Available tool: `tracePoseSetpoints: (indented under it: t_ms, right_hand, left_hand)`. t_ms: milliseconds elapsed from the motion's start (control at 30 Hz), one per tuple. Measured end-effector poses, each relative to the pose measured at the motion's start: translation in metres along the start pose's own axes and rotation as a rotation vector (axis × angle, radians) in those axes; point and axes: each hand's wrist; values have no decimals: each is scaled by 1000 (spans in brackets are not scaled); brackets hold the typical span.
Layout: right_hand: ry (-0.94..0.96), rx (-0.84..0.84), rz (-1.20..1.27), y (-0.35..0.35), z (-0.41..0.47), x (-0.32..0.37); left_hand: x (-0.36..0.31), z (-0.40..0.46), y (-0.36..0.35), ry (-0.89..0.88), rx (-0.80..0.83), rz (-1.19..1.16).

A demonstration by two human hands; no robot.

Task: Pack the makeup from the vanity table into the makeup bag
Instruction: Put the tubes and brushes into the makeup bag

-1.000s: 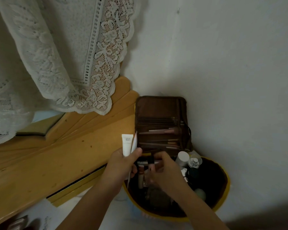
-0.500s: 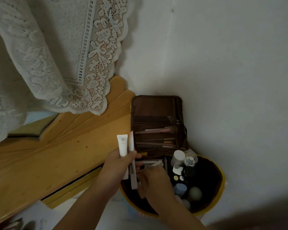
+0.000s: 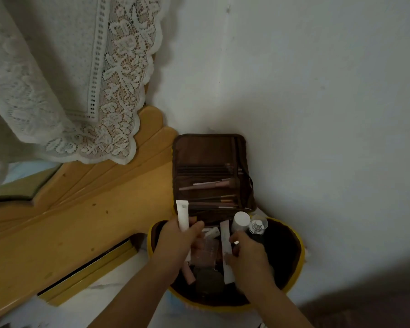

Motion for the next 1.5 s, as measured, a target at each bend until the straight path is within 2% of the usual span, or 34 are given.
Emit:
tracePoseSetpoints:
  t_ms: [133,200,267,333,400,467,500,600,767,900,1000,1133,1200,1267,1333,1400,1500]
  right_hand:
    - [153,-52,-479,-13,-2,-1]
    - [183,-63,-604,-15,-3,-2]
    - [203,-73,-687,-13,-3,-2]
    - [207,-61,-652,-9,-2,-2]
    - [233,25,-640,-7,-2,-6]
    - [344,63,-666,-9,-5,-10]
    - [392,39,-667,-8,-3,-14]
    - [383,-8,-600,0,-3,-17]
    - [375,-56,-515,1,-4,-23]
    - [372,-110,-483,-1,-2,-26]
    - [408,-9,-566,-3,3,-23]
    - [310,115,-740,-13,1,-24]
    - [304,69,-716,-19,5,-27]
    - [304,-13,-688,-22,11,-26]
    - [304,11,-665,-15,7,-21]
    - [371,118,-536,-10,-2,-15]
    - [481,102,-546,-14,5,-26]
  left_hand:
    - [10,3,0,78,-8,10]
    - [12,7,0,112,-10,51]
    - [13,11,0,66,-10,186]
    - [14,14,1,-44,-2,416]
    - [13,17,1,-140,-17,625]
    - [12,22,-1,-192,-32,774]
    - [13,26,-1,-225,-40,867]
    - [15,36,-4,-306,-41,1232]
    - [20,52,-7,-368,-13,1568]
    - [32,44,1,-540,65,1643]
    - [43,35,4,-357,205,1636]
    - [46,25,4,-267,349,1632]
    - [45,25,0,-246,295,1760]
    - [41,26,-4,-225,254,1762]
    - [38,24,-9,-253,203,1757]
    - [36,21,-12,-231,173,1723]
    - [36,11,-5,-254,158,1629]
Point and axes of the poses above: each hand's wrist, its own z-axis towards the middle knuckle, its own y-axis out of the back of the hand, x = y × z, and after that the axes turned 7 degrees about x, right-handed
